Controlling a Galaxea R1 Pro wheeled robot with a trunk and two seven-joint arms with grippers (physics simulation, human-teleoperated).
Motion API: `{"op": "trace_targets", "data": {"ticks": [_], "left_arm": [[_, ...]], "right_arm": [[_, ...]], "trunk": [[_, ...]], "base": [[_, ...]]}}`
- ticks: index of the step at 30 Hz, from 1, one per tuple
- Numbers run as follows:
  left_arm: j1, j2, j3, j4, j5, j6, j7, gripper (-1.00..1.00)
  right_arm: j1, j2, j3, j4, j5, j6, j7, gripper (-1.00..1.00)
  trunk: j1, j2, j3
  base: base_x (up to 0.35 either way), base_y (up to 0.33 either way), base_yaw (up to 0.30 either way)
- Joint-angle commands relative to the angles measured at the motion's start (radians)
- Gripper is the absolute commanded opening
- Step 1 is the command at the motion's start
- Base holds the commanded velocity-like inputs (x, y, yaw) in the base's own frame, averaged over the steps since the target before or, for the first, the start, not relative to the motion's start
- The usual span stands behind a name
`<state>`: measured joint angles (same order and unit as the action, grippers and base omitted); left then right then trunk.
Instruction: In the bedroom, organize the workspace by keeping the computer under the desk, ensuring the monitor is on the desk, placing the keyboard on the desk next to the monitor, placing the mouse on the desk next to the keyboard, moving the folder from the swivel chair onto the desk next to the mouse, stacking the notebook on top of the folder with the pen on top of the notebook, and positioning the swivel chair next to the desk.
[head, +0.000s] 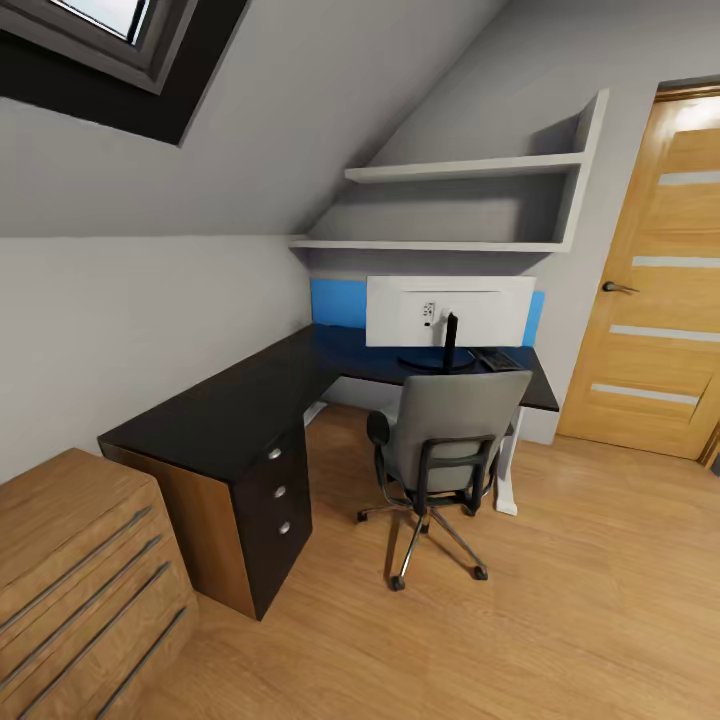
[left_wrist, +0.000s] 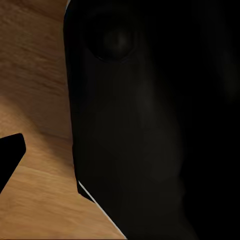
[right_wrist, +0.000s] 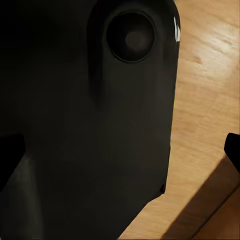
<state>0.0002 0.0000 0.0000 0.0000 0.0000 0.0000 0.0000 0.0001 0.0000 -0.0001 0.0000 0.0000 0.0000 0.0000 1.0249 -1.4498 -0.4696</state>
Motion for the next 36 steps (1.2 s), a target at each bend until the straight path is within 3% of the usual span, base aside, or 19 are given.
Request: {"op": "trace_targets", "data": {"ticks": [1,5,10,13,24,25,29,33,36], "left_arm": [[0.001,-0.006,-0.001,-0.006,-0.001,0.000,0.001,1.00],[0.001,-0.028,-0.001,-0.021,-0.002,0.004,0.002,1.00],[0.001,-0.056,0.000,-0.023,-0.004,0.006,-0.002,1.00],[0.001,-0.058,-0.001,-0.023,-0.004,0.006,-0.003,1.00],[0.001,-0.058,-0.003,-0.023,-0.003,0.006,-0.003,1.00],[0.001,-0.058,-0.004,-0.023,-0.003,0.006,-0.003,1.00],[0.001,-0.059,-0.004,-0.026,-0.002,0.005,-0.002,1.00],[0.001,-0.058,-0.002,-0.053,0.000,0.005,-0.002,1.00],[0.001,-0.057,0.000,-0.135,0.001,0.005,-0.003,1.00]], "right_arm": [[-0.006,0.006,-0.001,-0.006,-0.002,0.001,-0.004,1.00],[-0.010,0.025,-0.002,-0.008,-0.002,0.011,-0.004,1.00],[-0.011,0.025,-0.004,-0.029,-0.005,-0.008,-0.005,1.00],[-0.011,0.025,-0.005,-0.046,-0.007,-0.018,-0.004,1.00],[-0.011,0.024,-0.006,-0.064,-0.010,-0.056,0.000,1.00],[-0.012,0.025,0.000,-0.063,-0.004,-0.131,0.000,1.00],[-0.011,0.025,0.001,-0.063,-0.005,-0.245,0.000,1.00],[-0.012,0.025,0.001,-0.065,-0.004,-0.293,0.000,1.00],[-0.012,0.023,0.001,-0.068,-0.003,-0.379,0.000,1.00]], "trunk": [[0.000,0.000,0.000],[0.000,0.000,0.000],[-0.019,0.035,0.015],[-0.031,0.056,0.025],[-0.031,0.056,0.025],[-0.034,0.063,0.028],[-0.050,0.091,0.040],[-0.065,0.119,0.053],[-0.077,0.140,0.062]], "base": [[0.000,0.000,0.000],[0.000,0.000,0.000],[0.000,0.000,0.000],[0.000,0.000,0.000],[0.000,0.000,0.000],[0.000,0.000,-0.151],[0.000,0.000,-0.237],[0.000,0.000,-0.263],[0.000,0.000,-0.267]]}}
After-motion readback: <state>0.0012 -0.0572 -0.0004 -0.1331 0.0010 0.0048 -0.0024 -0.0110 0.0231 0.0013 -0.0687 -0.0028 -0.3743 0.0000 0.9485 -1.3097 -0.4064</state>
